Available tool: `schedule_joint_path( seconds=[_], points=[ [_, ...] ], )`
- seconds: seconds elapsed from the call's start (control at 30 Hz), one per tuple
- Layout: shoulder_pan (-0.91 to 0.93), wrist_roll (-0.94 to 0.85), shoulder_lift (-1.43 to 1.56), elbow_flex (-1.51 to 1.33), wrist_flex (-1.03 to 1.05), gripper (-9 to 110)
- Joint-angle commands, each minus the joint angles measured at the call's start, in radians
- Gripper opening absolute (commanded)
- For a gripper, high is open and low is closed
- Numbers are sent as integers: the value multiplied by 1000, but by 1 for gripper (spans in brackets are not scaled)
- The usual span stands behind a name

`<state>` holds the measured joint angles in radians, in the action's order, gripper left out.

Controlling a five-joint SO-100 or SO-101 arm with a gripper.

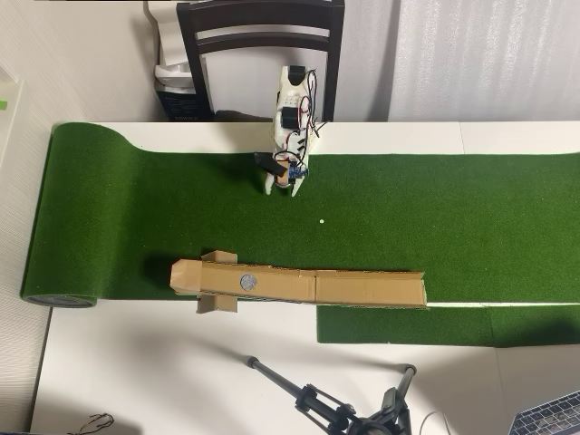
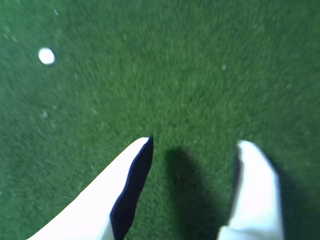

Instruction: Pick up the golf ball and place it on the gray mark at the back.

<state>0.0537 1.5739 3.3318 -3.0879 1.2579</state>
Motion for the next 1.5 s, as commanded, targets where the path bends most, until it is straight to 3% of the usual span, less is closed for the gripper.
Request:
schedule_joint_path(
  seconds=[0.0, 0.17, 1.47],
  points=[
    [0, 12, 101, 3, -14, 10],
    [2, 12, 101, 2, -14, 0],
    [2, 61, 100, -106, -2, 0]
  ],
)
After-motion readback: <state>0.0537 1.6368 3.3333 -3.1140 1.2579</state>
